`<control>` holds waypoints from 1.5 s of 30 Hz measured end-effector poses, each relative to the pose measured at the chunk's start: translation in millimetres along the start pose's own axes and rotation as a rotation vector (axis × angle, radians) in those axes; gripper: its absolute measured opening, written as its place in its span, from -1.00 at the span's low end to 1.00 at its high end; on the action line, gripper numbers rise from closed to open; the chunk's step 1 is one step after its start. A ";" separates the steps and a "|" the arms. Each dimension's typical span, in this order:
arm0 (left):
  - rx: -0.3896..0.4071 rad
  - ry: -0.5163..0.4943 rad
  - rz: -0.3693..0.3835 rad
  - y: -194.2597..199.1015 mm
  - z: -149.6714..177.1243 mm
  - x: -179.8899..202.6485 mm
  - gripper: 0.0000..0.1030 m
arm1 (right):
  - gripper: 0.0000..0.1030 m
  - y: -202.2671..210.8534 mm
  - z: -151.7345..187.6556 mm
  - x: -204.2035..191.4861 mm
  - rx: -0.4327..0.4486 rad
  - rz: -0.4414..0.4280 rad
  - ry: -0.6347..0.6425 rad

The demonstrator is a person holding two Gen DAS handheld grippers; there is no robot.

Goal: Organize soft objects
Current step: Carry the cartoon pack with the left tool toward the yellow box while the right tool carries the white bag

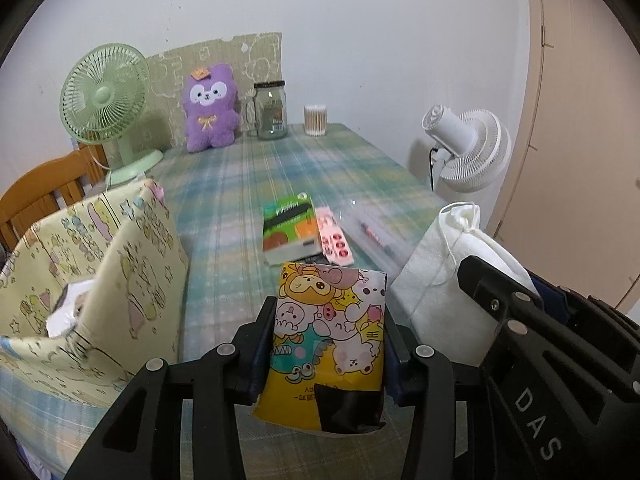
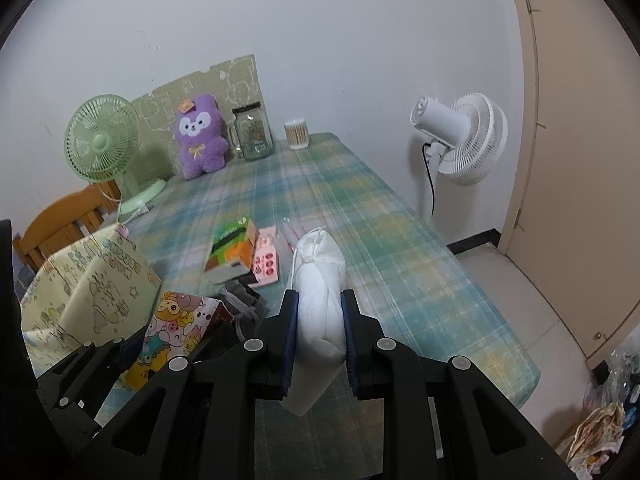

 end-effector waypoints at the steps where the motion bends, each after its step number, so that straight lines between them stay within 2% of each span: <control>1: 0.003 0.001 -0.001 1.8 -1.7 -0.2 -0.10 | -0.53 2.4 -2.4 -0.9 0.006 -0.003 0.000; 9: 0.027 -0.003 -0.029 19.0 -20.5 -4.0 -0.10 | -0.53 19.6 -18.0 -6.9 0.038 -0.044 -0.018; 24: 0.089 -0.008 -0.030 49.1 -44.6 -12.8 -0.10 | -0.53 52.1 -45.3 -25.8 0.108 -0.079 0.003; 37: 0.143 -0.009 -0.046 69.6 -63.2 -40.5 -0.10 | -0.53 68.2 -61.5 -58.8 0.148 -0.092 0.041; 45: 0.162 0.013 -0.057 75.5 -61.8 -62.4 -0.09 | -0.53 68.7 -62.9 -83.9 0.152 -0.109 0.071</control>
Point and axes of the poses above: each gripper's, at about its wrist camera, not at the fingertips, and y roughly against the way its jaws point, x to its right, z to its underside, the point moved 1 cm from there along -y, roughly the way its jaws point, and after that the axes turned 14 degrees about -y, right-handed, at the moved point
